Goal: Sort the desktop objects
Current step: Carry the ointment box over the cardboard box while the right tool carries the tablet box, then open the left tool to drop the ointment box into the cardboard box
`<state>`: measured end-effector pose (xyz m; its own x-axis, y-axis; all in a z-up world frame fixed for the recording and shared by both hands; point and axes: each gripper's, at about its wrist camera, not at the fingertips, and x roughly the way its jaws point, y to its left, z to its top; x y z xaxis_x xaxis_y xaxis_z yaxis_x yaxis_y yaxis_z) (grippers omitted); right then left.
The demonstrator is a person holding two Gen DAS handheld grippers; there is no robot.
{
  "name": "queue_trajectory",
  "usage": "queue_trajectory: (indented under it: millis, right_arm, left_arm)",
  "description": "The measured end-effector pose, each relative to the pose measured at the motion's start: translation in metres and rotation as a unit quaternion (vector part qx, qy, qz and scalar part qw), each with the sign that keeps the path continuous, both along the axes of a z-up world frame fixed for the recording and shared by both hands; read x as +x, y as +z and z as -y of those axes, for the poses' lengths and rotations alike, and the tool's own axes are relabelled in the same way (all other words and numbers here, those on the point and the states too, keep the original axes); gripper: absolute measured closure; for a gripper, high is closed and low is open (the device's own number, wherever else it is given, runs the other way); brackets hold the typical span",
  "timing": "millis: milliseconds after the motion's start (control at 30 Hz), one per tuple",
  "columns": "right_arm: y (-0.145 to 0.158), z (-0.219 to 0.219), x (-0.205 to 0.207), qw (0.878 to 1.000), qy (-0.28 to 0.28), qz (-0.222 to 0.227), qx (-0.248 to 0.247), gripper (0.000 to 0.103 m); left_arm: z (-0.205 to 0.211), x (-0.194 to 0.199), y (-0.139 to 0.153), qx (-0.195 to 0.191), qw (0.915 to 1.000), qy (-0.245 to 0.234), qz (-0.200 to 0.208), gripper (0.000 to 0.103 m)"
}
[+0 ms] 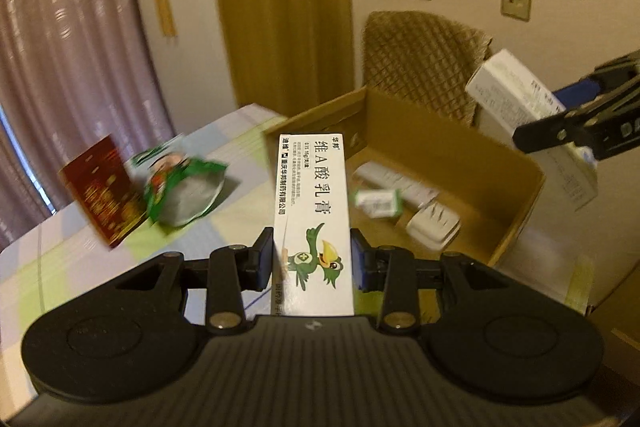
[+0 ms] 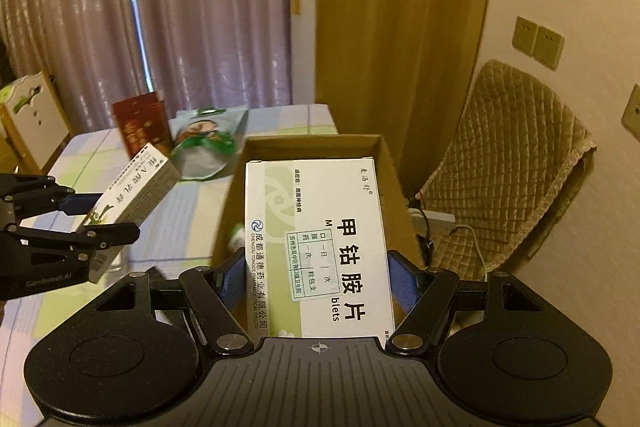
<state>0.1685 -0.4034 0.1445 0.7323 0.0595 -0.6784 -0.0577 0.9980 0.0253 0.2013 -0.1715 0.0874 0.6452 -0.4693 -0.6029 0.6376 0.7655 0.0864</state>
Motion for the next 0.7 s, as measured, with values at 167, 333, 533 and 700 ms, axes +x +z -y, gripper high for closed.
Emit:
queue_trajectory:
  millis: [167, 333, 533, 700]
  right_arm:
    - [-0.016, 0.032, 0.037, 0.999, 0.013, -0.024, 0.026, 0.032]
    - [-0.032, 0.055, 0.068, 0.998, 0.029, -0.043, 0.042, 0.032]
    - [-0.048, 0.068, 0.092, 0.996, 0.044, -0.063, 0.054, 0.032]
    - [-0.06, 0.067, 0.101, 0.994, 0.061, -0.074, 0.052, 0.032]
  left_arm:
    - [0.043, 0.034, 0.002, -0.011, 0.9999, -0.001, -0.011, 0.07]
    - [0.094, 0.062, -0.01, -0.001, 0.9995, 0.011, -0.029, 0.07]
    - [0.132, 0.095, -0.028, 0.013, 0.9981, 0.025, -0.055, 0.07]
    - [0.148, 0.124, -0.038, 0.018, 0.9965, 0.028, -0.076, 0.07]
